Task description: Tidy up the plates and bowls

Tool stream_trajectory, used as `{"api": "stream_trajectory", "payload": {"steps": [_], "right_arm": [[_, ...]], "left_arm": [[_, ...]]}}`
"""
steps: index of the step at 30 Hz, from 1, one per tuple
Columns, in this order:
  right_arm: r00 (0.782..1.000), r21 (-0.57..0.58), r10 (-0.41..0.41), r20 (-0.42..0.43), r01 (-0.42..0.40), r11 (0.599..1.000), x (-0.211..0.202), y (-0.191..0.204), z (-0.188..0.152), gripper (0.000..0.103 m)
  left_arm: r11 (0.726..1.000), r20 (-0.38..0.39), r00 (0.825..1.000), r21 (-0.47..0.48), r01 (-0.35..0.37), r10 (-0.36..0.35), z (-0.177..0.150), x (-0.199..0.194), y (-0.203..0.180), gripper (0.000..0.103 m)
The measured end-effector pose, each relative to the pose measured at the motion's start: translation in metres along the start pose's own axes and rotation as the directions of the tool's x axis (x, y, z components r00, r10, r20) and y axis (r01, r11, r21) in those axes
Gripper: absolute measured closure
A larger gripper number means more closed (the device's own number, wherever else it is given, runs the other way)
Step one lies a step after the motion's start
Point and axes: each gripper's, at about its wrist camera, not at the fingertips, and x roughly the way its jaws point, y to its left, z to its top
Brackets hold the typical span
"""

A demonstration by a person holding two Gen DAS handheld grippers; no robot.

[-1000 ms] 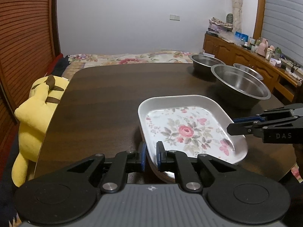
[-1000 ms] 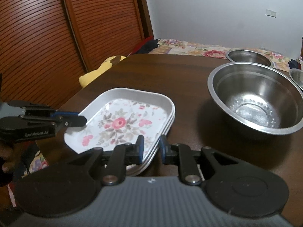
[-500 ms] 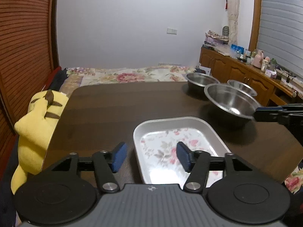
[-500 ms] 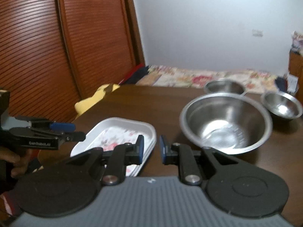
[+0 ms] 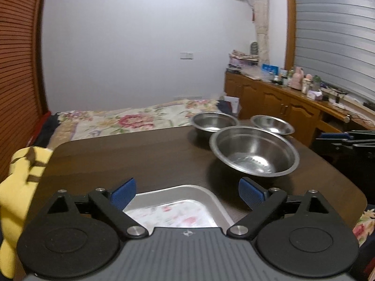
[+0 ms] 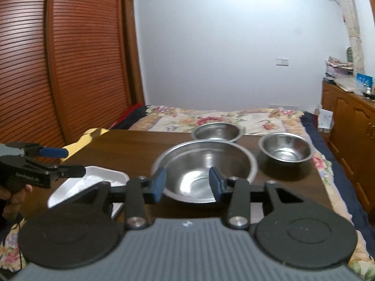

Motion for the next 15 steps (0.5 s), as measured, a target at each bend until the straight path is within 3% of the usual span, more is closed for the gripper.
{"api": "stream_trajectory", "payload": {"steps": [6,15], "right_arm": [[0.998,-0.011,-0.061,0.016,0.061,0.998,0.018,-0.024,0.000,0.061],[0.998,0.075,-0.054,0.014,0.052,0.996,0.052,-0.058,-0.012,0.061]], "left_arm": [[0.999,-0.008,0.999,-0.008,0.047,-0.047,0.009,0.029,-0.016,0.007],[0.997,-0.005,0.998,-0.044,0.059,-0.060,0.026,0.059,-0.024,0.007]]}}
